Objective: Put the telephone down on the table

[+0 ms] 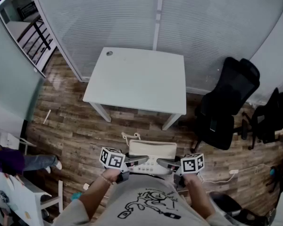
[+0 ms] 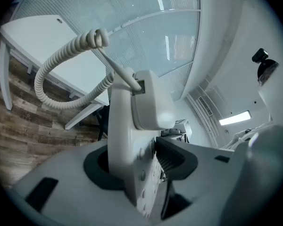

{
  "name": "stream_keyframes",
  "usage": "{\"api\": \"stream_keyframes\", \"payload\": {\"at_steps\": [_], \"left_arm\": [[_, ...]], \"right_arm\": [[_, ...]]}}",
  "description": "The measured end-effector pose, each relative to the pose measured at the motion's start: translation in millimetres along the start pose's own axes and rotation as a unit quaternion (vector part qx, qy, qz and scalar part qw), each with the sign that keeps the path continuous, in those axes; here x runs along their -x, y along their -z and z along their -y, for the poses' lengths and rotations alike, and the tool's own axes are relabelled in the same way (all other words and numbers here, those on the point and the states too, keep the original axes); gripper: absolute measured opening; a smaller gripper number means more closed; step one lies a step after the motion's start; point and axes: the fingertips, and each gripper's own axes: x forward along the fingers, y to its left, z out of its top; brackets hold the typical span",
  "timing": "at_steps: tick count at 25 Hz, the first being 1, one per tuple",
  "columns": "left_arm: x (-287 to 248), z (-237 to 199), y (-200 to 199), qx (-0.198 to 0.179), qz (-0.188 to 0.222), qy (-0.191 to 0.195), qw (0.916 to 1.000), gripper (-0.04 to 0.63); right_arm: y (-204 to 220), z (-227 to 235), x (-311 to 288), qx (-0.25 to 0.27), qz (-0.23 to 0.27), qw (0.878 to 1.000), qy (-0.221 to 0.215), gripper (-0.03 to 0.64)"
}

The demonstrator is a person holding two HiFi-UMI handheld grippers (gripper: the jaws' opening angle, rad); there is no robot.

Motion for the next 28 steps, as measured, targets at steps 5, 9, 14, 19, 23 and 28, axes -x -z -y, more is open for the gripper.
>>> {"api": "stream_keyframes", "payload": {"at_steps": [5, 9, 14, 19, 23, 28], "left_arm": [[-3.0, -1.0, 0.1, 0.002, 0.004, 0.0, 1.0, 0.196], [-6.5, 1.2, 1.5, 0.003, -0.002, -0.002, 1.0, 0.196], [-13.6, 3.1, -0.2, 0.0, -0.003, -0.005, 1.0, 0.199], [-23.4, 5.8, -7.3, -0.001, 0.004, -0.007, 1.0, 0.199], [-26.9, 4.8, -14.2, 0.0, 0.004, -0.008, 1.0, 0.199], [-31.5, -2.8, -27.7, 0.0, 0.006, -0.011, 0.9999, 0.201]], "right_arm": [[-1.0, 1.2, 2.1, 0.003, 0.001, 1.0, 0.001, 0.314], [1.3, 4.0, 5.7, 0.002, -0.001, 1.0, 0.002, 0.313], [-1.2, 8.1, 11.4, 0.003, 0.005, 1.0, -0.001, 0.314], [-11.7, 10.5, 19.1, 0.007, 0.002, 1.0, -0.004, 0.314], [-17.4, 19.5, 20.1, 0.01, -0.003, 1.0, 0.001, 0.314], [-33.6, 20.0, 16.2, 0.009, 0.0, 1.0, -0.006, 0.314]]}}
